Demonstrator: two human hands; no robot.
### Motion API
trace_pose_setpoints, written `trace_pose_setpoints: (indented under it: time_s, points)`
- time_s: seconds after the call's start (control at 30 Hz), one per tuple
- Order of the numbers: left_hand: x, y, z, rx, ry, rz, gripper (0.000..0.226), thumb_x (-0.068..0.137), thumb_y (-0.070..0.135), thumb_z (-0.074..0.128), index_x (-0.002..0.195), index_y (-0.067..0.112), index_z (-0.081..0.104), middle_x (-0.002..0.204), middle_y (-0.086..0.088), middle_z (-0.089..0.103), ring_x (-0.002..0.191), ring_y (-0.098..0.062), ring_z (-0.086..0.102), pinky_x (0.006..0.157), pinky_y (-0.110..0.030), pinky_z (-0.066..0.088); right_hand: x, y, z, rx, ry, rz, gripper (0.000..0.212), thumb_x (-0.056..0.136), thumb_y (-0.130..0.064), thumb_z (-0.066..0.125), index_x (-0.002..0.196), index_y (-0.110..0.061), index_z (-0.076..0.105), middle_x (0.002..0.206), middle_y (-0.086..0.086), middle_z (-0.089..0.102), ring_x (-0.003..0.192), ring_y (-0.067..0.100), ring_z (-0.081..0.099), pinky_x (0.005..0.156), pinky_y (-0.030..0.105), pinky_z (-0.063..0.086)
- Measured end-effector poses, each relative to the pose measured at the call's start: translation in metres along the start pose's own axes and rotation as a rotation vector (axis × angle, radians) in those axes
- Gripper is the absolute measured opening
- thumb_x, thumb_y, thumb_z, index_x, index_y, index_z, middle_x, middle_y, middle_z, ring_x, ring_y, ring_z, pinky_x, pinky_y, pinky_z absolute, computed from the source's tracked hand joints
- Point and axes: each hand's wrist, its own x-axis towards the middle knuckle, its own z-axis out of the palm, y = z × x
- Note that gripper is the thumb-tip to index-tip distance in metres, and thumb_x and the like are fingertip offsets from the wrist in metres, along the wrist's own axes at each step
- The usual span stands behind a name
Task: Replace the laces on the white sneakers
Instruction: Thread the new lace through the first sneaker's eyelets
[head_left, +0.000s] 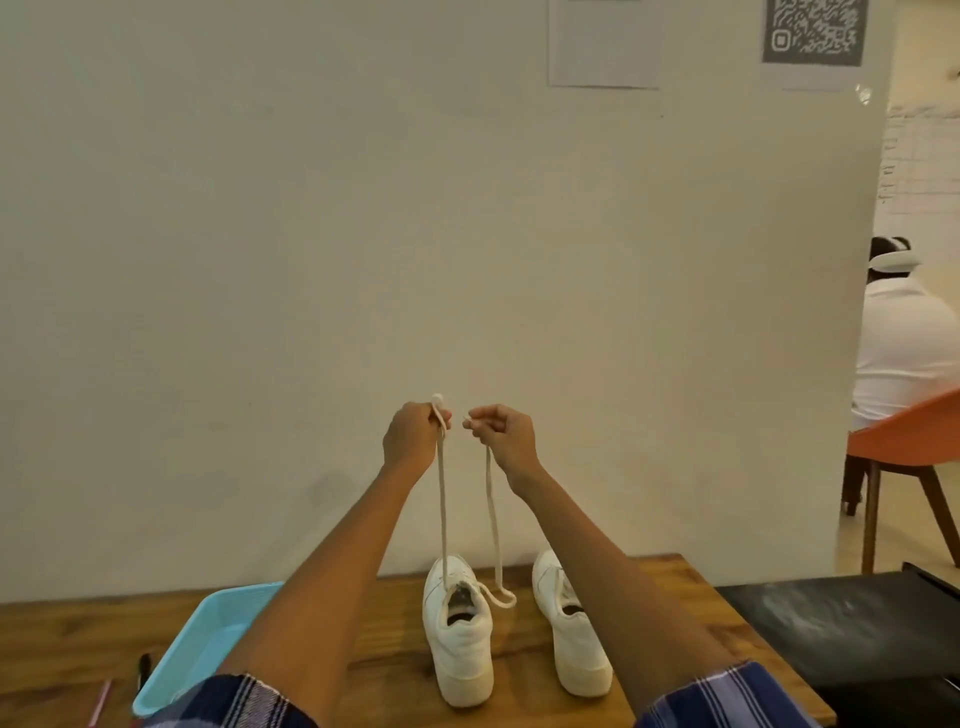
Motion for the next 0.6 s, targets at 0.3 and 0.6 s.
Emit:
trace_pose_setpoints:
  time_s: [0.3, 0.6]
  points:
    - [0.02, 0.051, -0.011, -0.676, 0.009, -0.237, 0.026, 0.103, 0.028, 0.034, 0.1, 0.012, 0.055, 0.1, -0.008, 0.059, 0.089, -0.024, 0.057, 0.074, -0.035, 0.048, 0.027, -0.069, 0.005, 0.035, 0.088, -0.121, 0.012, 0.081, -0.004, 0.072, 0.092, -0.002, 0.068, 0.075, 0.003, 0.067, 0.065, 0.004, 0.061, 0.062, 0.012, 0.049]
    - [0.034, 0.077, -0.034, -0.756, 0.133, -0.144, 0.018, 0.096, 0.01, 0.051, 0.087, 0.006, 0.066, 0.08, -0.007, 0.067, 0.064, -0.015, 0.062, 0.066, -0.025, 0.054, 0.039, -0.101, 0.01, 0.156, 0.102, -0.152, 0.014, 0.081, -0.004, 0.071, 0.093, -0.005, 0.066, 0.084, 0.009, 0.069, 0.073, 0.01, 0.066, 0.065, 0.013, 0.05]
